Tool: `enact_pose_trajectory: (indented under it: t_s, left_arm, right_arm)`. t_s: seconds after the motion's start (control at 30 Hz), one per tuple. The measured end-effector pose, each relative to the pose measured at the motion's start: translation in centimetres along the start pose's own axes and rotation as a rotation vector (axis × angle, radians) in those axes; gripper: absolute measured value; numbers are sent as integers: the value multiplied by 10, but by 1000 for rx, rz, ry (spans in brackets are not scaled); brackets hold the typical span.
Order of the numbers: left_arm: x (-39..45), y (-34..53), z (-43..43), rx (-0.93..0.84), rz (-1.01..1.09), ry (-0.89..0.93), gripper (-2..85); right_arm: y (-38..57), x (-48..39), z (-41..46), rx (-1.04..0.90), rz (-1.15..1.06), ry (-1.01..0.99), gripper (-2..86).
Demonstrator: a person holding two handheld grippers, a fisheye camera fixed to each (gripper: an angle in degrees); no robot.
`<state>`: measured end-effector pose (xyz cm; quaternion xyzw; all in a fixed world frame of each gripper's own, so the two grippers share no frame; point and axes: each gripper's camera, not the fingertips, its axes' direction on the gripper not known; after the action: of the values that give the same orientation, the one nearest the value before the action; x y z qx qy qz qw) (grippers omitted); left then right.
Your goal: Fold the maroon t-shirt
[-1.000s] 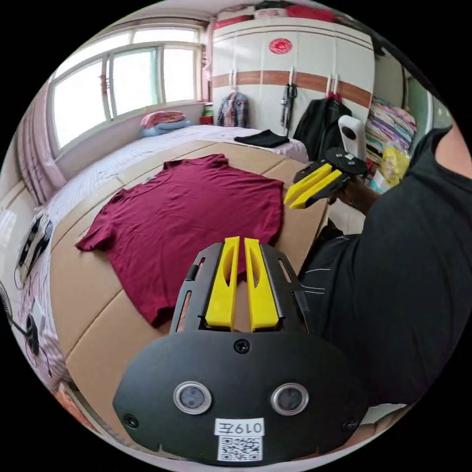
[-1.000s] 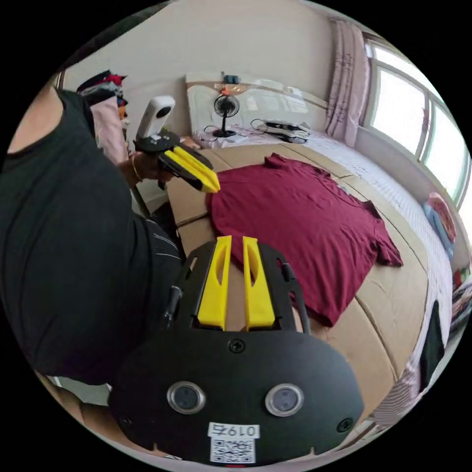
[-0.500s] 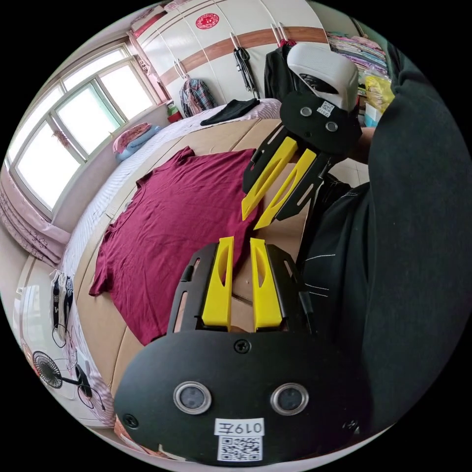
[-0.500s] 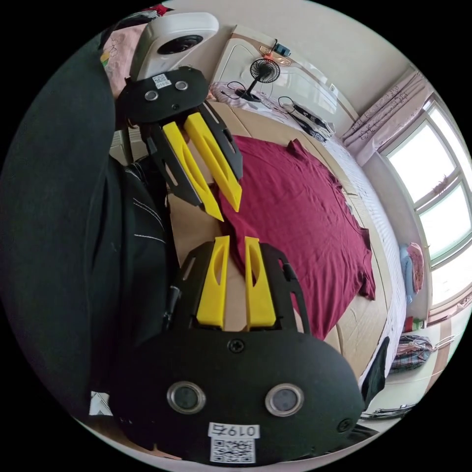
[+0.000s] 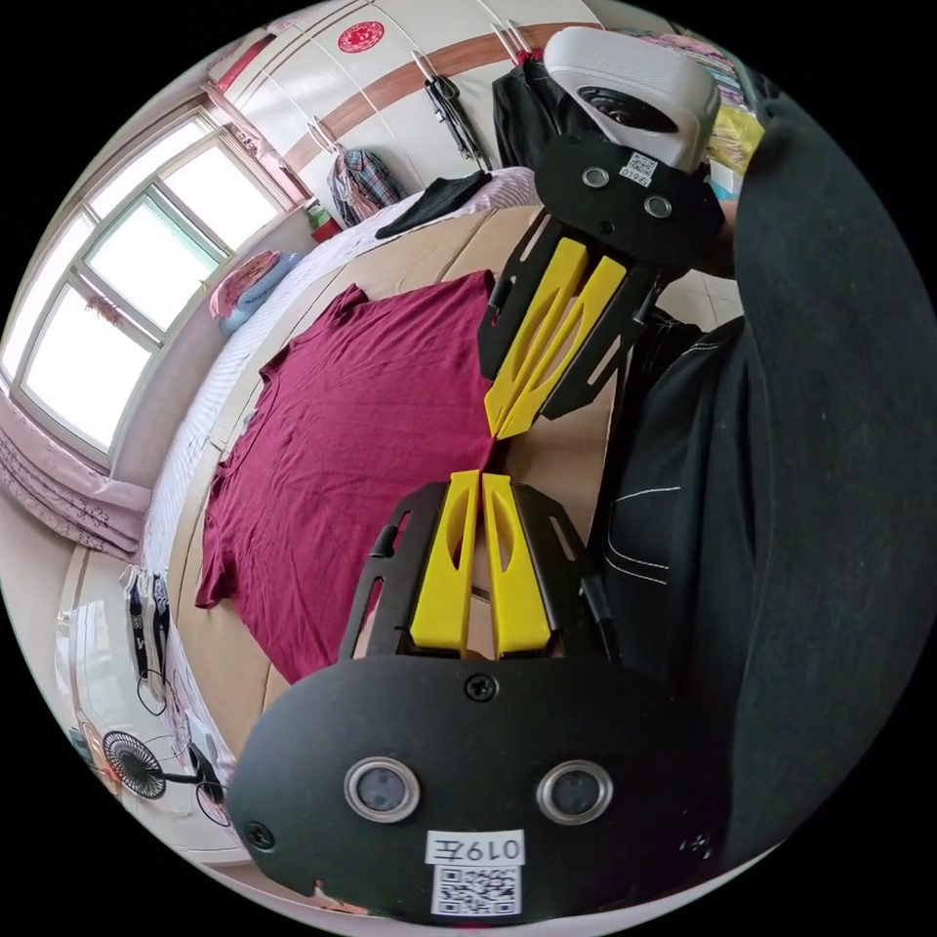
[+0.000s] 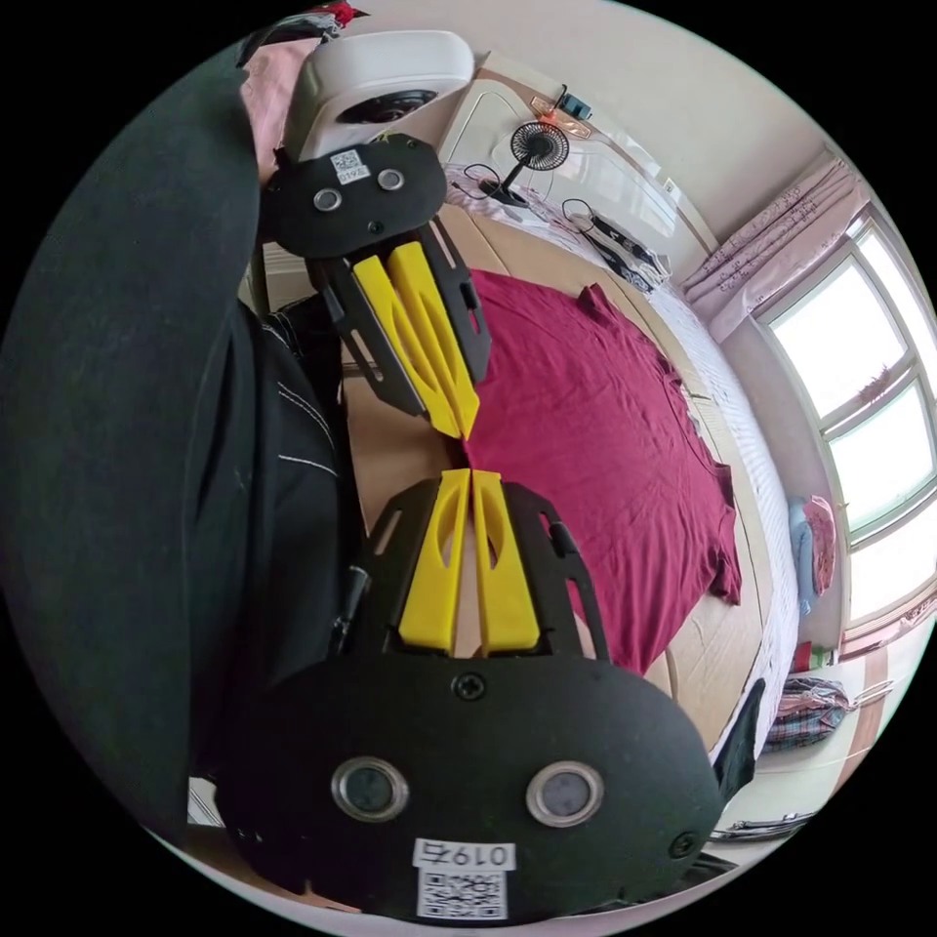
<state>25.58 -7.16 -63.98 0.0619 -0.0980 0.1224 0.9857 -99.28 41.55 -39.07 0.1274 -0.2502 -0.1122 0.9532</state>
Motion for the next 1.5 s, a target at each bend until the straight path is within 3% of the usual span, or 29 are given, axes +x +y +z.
enact_pose_trajectory:
  t_s: [0.53,0.7,1.1,1.27,1.5]
  left_arm:
    - [-63,36,-25,44,-33,72,7]
    - [-71,50,-14,-8,5,84,7]
    - [-110,83,-27,21,-4,149,9]
    - [-143,55,-22,140,-110,199,11]
    - [-123,16,21,52,-30,152,19]
  right_arm:
    - [21,-4,28,-29,-24,166,-5]
    - [23,12,30,-31,-8,52,-8]
    - [68,72,15,-63,83,98,48]
    - [88,95,31,-143,57,151,54]
    - [88,105,36,-126,12,151,57]
